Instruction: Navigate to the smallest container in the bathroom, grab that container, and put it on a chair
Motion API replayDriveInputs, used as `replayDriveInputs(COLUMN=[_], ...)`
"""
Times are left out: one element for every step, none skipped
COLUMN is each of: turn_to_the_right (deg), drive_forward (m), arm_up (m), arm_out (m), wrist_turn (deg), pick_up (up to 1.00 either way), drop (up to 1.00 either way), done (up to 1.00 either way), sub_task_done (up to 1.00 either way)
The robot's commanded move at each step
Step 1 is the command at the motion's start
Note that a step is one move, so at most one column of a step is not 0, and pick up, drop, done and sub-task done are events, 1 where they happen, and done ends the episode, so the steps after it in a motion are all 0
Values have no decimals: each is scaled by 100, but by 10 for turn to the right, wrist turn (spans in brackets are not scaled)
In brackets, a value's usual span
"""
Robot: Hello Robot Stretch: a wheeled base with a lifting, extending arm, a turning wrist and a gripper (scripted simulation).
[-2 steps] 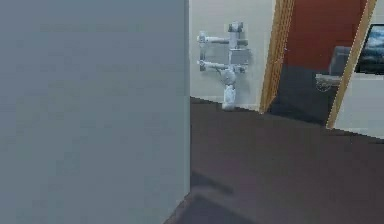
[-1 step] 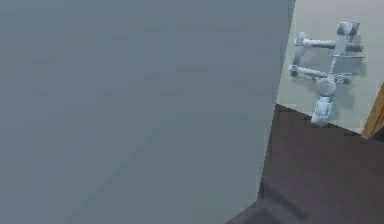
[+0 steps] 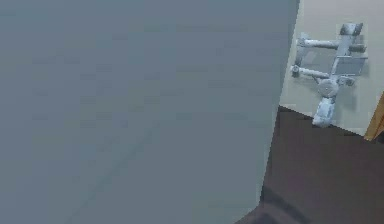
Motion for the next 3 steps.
replayDriveInputs(turn_to_the_right=[150, 0, 390], drive_forward=[0, 10, 0], arm_up=[0, 0, 0], arm_out=[0, 0, 0], wrist_turn=[0, 0, 0], pick_up=[0, 0, 0], drop=[0, 0, 0], done=[0, 0, 0], sub_task_done=[0, 0, 0])
